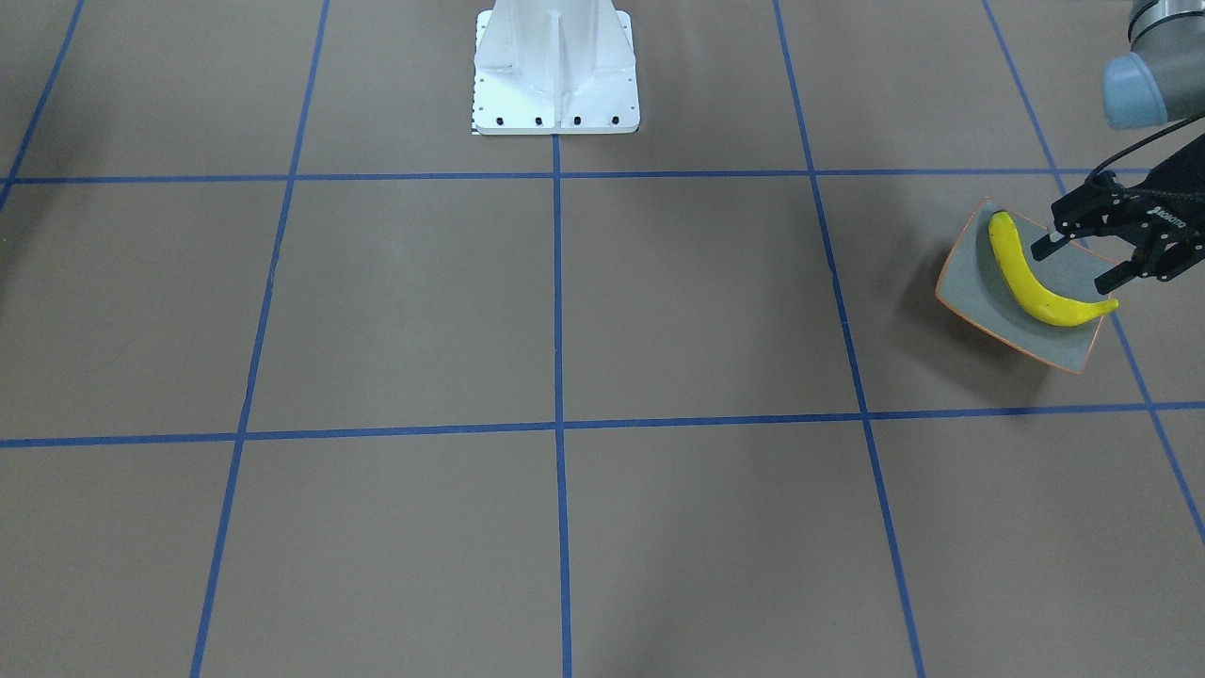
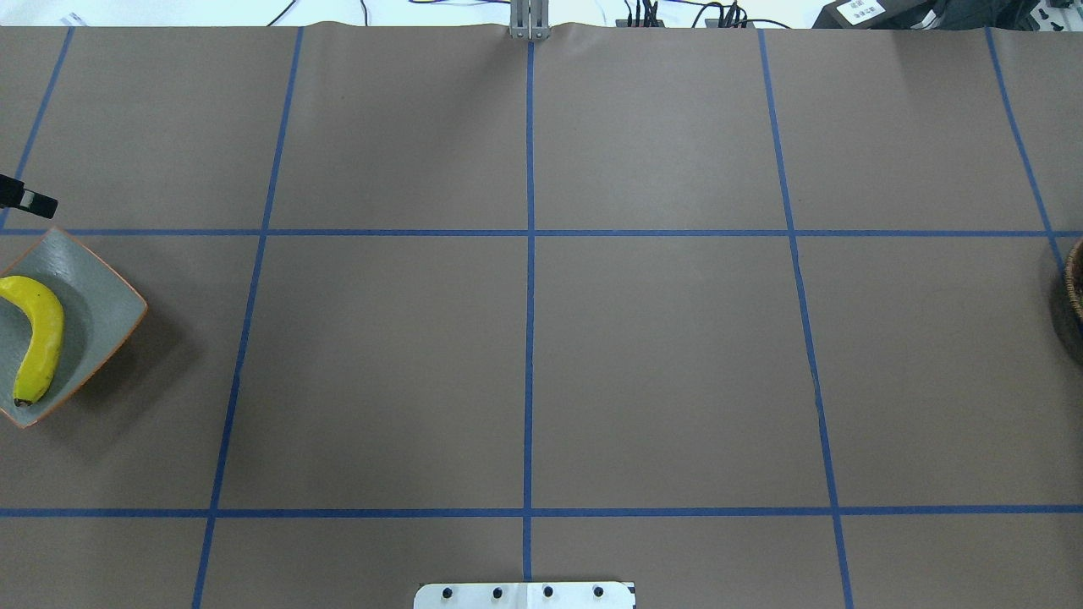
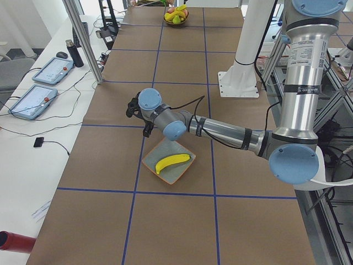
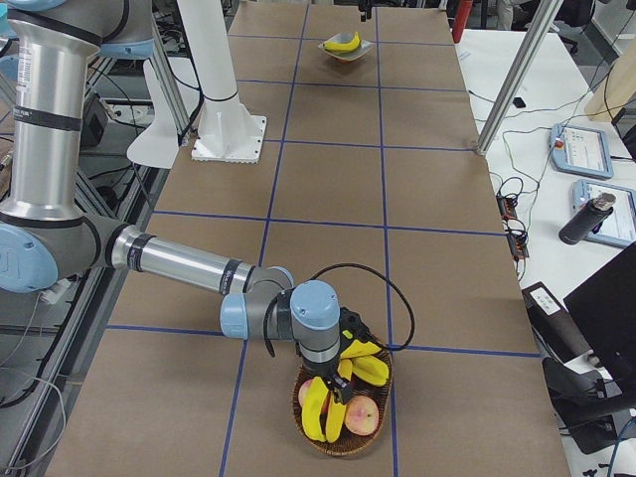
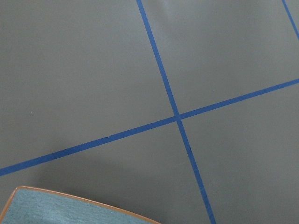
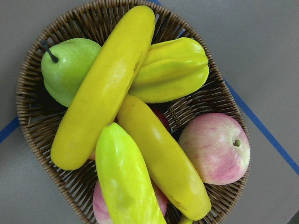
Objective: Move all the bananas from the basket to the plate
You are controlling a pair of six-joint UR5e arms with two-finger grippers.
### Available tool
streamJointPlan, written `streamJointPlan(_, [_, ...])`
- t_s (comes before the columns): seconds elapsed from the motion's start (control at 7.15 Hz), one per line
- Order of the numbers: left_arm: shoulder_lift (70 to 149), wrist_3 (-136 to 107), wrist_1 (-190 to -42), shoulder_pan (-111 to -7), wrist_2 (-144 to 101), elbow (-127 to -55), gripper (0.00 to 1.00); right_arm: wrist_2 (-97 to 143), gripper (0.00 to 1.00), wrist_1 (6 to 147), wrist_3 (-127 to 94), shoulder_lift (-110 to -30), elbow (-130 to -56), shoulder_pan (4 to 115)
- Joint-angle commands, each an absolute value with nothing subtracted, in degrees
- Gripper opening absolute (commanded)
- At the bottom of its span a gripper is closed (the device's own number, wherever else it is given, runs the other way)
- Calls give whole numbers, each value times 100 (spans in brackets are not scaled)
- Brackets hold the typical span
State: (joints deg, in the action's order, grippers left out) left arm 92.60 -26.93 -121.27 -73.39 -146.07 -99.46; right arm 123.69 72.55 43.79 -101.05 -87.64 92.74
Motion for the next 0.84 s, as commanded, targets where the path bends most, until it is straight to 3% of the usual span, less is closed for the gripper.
streamJointPlan(0.0, [9255, -2698, -12129, -7339, -14607, -9940, 100, 12340, 99, 6553, 3924, -10396, -8737, 9141])
streamJointPlan(0.42, [9255, -2690, -12129, -7339, -14607, -9932, 100, 11698, 98, 5749, 3718, -10389, -8404, 8728])
streamJointPlan(0.7, [9220, -2689, -12129, -7339, -14607, -9932, 100, 11725, 87, 5722, 3700, -10327, -8402, 8658])
